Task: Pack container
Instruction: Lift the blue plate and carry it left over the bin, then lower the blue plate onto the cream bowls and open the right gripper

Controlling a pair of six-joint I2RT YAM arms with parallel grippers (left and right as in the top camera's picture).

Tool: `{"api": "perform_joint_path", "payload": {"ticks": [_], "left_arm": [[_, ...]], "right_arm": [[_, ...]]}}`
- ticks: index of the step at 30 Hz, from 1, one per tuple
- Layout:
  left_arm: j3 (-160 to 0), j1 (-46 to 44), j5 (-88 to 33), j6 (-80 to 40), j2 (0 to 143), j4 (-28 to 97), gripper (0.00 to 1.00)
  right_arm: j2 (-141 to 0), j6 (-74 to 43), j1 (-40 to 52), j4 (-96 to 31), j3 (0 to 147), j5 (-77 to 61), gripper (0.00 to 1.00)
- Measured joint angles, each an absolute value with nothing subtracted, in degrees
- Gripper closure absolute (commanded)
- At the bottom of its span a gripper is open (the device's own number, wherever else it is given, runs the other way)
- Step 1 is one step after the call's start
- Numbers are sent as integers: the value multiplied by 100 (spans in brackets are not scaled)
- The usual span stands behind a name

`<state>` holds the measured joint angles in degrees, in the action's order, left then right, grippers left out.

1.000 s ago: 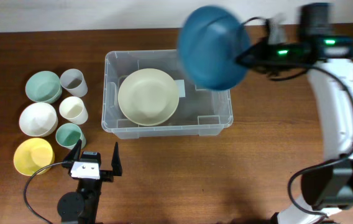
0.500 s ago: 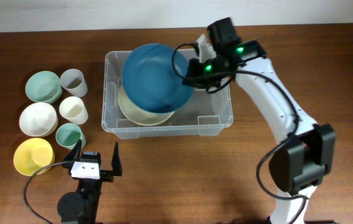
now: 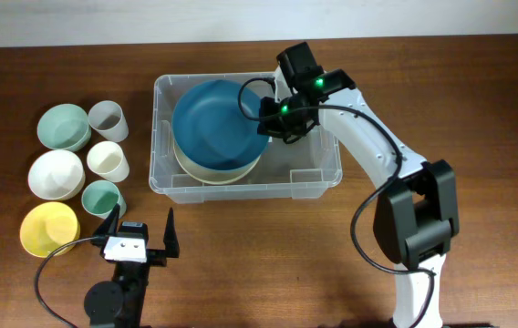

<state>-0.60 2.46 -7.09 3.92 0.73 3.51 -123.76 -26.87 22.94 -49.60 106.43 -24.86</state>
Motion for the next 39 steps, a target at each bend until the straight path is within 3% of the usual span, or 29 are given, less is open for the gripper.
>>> {"api": "perform_joint_path", "payload": {"ticks": [23,27,35,39], "left_arm": [[-60,246,-711,392,73,351,1],[-60,246,-709,392,73,351,1],[-60,246,-711,392,73,351,0],[-60,246,-711,392,73,351,1]], "right_arm": [[-12672,-2722,2464,-4681,10626,-2464,89],[-12672,-2727,2502,-4663,10626,-2462,69],[-12672,-2751,2504,-4657,10626,-2399,51],[-12672,-2762,2508,-4661,10626,-2333,50]]}}
